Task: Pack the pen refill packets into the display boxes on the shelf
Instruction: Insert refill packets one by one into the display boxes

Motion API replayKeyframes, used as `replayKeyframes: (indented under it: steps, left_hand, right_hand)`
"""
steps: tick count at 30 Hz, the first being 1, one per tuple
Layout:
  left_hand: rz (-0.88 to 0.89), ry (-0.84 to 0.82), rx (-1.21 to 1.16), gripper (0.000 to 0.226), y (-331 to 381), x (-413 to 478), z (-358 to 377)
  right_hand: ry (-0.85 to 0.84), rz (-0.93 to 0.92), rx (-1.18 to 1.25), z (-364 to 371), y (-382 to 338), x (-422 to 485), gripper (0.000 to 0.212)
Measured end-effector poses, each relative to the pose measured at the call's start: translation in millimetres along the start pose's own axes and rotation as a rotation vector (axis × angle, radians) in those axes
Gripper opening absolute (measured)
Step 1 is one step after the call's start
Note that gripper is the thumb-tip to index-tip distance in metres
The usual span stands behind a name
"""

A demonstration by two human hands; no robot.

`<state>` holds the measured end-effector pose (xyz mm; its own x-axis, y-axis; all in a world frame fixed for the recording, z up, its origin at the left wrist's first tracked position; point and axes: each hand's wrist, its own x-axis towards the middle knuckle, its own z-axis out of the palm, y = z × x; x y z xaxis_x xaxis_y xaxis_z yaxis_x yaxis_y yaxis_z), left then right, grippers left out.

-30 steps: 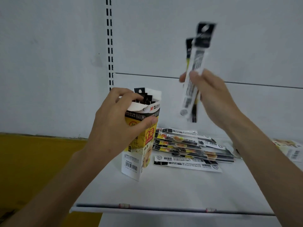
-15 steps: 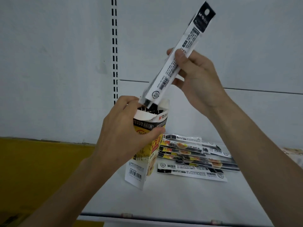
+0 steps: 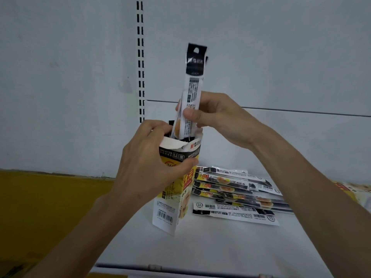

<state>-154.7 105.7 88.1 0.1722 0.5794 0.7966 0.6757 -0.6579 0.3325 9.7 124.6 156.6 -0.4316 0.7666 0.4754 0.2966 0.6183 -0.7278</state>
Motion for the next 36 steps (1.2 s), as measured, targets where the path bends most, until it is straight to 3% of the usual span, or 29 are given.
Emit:
replayKeyframes:
  steps: [4, 9, 12, 14, 16, 19, 23, 28, 34, 36]
  left_hand:
    - [-0.029, -0.001, -0.043, 0.079, -3.5, 0.9, -1.8]
    - [-0.007, -0.032, -0.039, 0.074, 0.5, -0.3, -1.7]
    - [-0.022, -0.027, -0.052, 0.071, 3.0, -0.8, -0.6]
    - [-0.038, -0.028, -0.054, 0.069, 4.5, -1.2, 0.0]
    - [-0.052, -0.028, -0.041, 0.071, 3.9, -1.2, -0.3]
    - [-0.046, -0.022, -0.051, 0.070, 3.8, -1.7, 1.1]
    - [-0.053, 0.001, -0.038, 0.063, 3.1, -2.0, 5.4]
    - [-0.033, 0.003, -0.045, 0.066, 0.2, -0.9, 7.9]
    - [-0.003, -0.012, -0.107, 0.067, 0.6, -1.1, 9.4]
    - [0.016, -0.019, -0.105, 0.066, 0.0, -1.7, 8.6]
  right_hand:
    - [-0.058, 0.136, -0.156, -3.7, -2.7, -6.7, 0.012]
    - [0.097, 0.094, -0.118, -11.5, -17.1, -8.5, 0.012]
    - [-0.031, 0.154, -0.315, -3.4, -10.0, -10.2, 0.016]
    - [-0.054, 0.186, -0.264, 1.6, -3.6, -13.5, 0.018]
    - [0.048, 0.128, -0.116, 0.9, -1.6, -14.1, 0.023]
    - [0.224, -0.010, 0.031, -0.5, -2.2, -15.2, 0.010]
    - [0.053, 0.106, -0.291, 9.2, -3.0, -17.1, 0.004]
    - [0.240, -0.026, -0.243, 9.4, -7.8, -17.1, 0.014]
    - [0.132, 0.037, -0.494, 19.7, -1.9, -19.6, 0.025]
    - [0.142, 0.008, -0.381, 15.3, -2.2, -26.6, 0.030]
